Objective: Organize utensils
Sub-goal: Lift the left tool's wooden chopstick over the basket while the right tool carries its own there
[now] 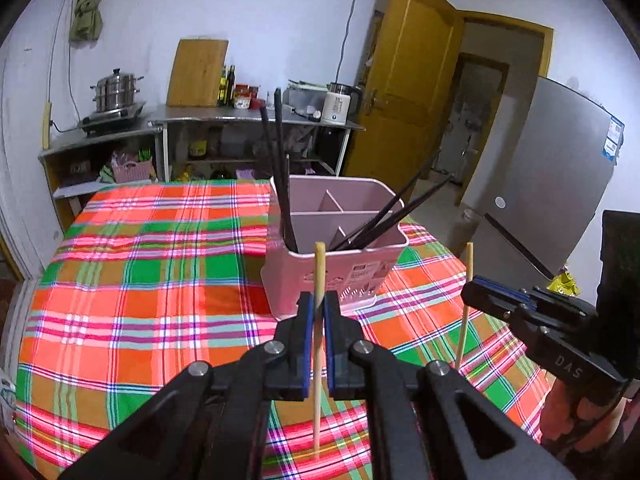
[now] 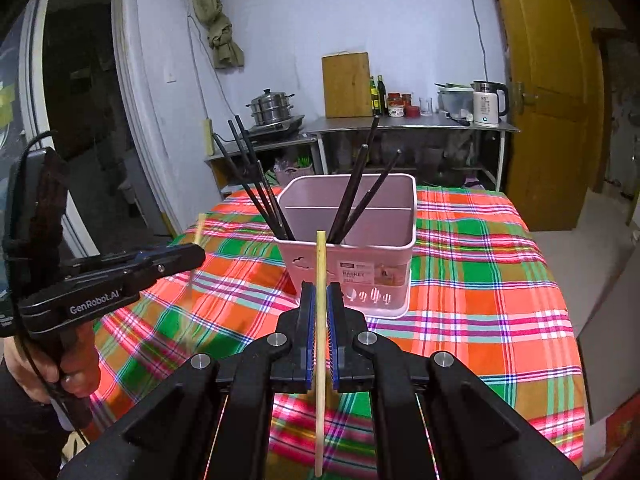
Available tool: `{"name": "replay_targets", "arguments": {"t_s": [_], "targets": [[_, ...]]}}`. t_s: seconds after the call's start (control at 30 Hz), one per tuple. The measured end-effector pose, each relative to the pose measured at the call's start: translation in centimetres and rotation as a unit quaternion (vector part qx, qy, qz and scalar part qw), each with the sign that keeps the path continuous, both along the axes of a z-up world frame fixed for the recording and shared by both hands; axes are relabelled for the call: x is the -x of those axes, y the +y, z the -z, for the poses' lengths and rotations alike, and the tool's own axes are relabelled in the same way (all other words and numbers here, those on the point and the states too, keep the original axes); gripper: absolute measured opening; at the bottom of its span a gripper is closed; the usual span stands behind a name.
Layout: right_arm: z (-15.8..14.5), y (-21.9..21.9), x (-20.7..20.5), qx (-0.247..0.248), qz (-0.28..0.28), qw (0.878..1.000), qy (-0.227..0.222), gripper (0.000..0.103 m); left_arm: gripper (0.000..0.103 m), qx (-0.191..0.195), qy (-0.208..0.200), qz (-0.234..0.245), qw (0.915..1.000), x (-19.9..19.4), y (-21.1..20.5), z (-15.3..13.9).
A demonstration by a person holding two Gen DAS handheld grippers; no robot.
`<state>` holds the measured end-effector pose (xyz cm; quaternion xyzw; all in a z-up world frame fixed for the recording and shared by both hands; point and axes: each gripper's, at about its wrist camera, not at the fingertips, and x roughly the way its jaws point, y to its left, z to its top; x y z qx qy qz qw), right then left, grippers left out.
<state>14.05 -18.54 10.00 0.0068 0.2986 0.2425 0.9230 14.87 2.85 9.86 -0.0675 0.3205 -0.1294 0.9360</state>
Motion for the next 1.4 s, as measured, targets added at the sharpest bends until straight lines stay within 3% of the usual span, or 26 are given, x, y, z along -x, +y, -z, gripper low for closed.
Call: {"name": "replay_targets", "arguments": {"t_s": [0.27, 0.6, 1.1, 1.4], "targets": [[-0.2, -0.1, -0.1, -0.005, 0.002, 1.0, -0.003, 0.005, 0.006, -0.004, -0.01, 0.014, 0.9998, 0.5, -0.5, -0.7], [-2.1, -0.2, -1.2, -0.034, 0.012, 0.999, -0.029, 0.005, 0.006, -0.012, -0.034, 0.019, 0.9992, -0.1, -1.0, -3.9], [-7.7, 1.2, -6.6, -0.098, 0.04, 0.989, -0.098, 0.005, 0.006, -0.011, -0.086, 0.003, 0.9962, -4.7, -0.6, -10.6], [-9.2, 2.0, -9.0, -0.123, 0.062, 0.979, -0.147, 0.005, 0.006, -0.006, -0.101, -0.003, 0.9949, -7.6, 0.0, -11.2]]}}
